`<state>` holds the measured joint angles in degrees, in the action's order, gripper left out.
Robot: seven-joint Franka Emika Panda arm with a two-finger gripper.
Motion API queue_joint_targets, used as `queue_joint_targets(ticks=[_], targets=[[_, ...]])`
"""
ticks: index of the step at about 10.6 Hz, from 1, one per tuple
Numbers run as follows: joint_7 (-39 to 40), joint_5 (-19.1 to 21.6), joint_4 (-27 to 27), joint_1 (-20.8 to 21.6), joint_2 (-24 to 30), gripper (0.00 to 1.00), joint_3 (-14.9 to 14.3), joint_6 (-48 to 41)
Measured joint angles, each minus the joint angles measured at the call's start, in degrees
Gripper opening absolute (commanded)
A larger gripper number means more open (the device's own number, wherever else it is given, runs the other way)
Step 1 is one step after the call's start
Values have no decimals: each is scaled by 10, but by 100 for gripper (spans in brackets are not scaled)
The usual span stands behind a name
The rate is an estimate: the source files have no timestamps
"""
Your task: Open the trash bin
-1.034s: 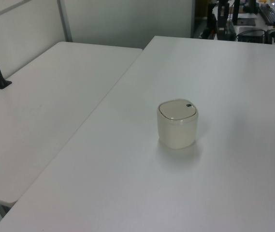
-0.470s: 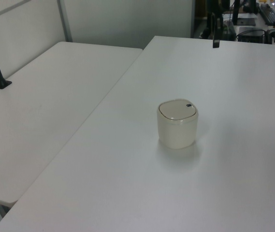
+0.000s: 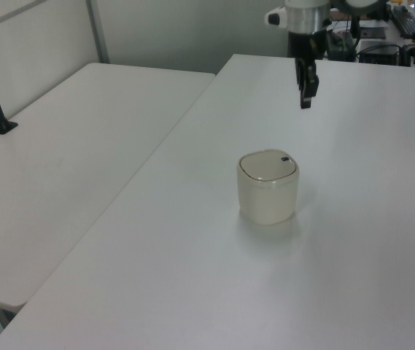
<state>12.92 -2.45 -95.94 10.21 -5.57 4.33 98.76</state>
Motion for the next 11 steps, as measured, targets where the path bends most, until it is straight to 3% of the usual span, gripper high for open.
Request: queue_joint_targets(ticks=[4,11], targets=[[1,0,-2,8,-42,10,33,49],[2,-6,-3,42,-100,10,35,127]])
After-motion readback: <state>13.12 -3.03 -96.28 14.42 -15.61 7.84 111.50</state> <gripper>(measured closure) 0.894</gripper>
